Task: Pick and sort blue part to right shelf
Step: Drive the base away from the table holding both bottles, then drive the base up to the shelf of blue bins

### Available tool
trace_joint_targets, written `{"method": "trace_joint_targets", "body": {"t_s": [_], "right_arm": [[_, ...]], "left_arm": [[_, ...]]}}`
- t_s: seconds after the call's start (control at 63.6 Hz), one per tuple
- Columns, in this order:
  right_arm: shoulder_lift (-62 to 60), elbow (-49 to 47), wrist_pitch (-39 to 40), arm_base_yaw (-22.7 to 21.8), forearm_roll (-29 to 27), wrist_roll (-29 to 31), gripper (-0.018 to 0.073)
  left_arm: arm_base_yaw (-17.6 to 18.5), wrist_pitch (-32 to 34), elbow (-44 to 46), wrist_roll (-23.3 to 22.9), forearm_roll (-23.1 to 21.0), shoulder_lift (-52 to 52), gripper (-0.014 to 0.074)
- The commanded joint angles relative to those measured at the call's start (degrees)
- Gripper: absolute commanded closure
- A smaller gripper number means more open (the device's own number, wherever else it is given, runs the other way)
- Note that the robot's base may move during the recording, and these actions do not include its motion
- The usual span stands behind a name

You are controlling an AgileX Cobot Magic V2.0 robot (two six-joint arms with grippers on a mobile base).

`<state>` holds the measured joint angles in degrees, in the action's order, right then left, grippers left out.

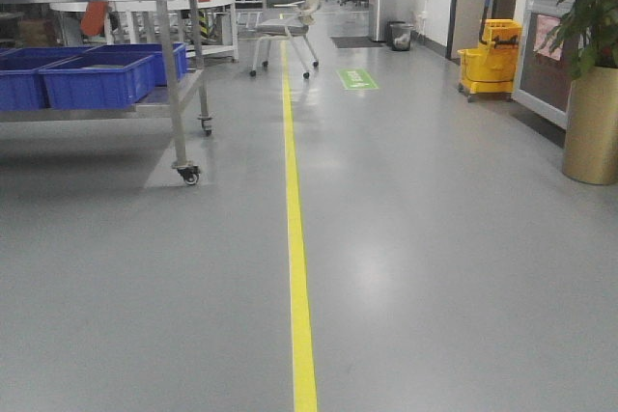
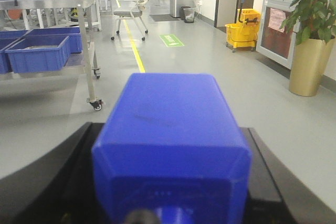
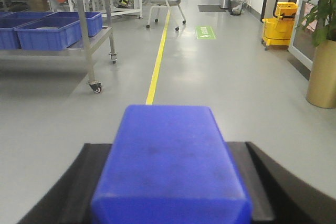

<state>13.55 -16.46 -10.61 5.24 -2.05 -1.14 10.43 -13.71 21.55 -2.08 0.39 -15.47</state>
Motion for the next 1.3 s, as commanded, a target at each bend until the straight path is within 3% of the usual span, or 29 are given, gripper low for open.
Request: {"method": "trace_joint_targets", "body": {"t_s": [0.0,1.288], "right_arm": [[0.45,-1.73,5.25,-0.32,0.20,0.37,0.0129],[0.45,-1.73,4.92,-0.32,0.20,0.37,0.0129]], "left_arm": [[-0.01,5.41,1.64,-0.45,0.03,-0.35,0.0260],[-0.01,5.41,1.64,-0.45,-0.09,-0.35,0.0260]]}}
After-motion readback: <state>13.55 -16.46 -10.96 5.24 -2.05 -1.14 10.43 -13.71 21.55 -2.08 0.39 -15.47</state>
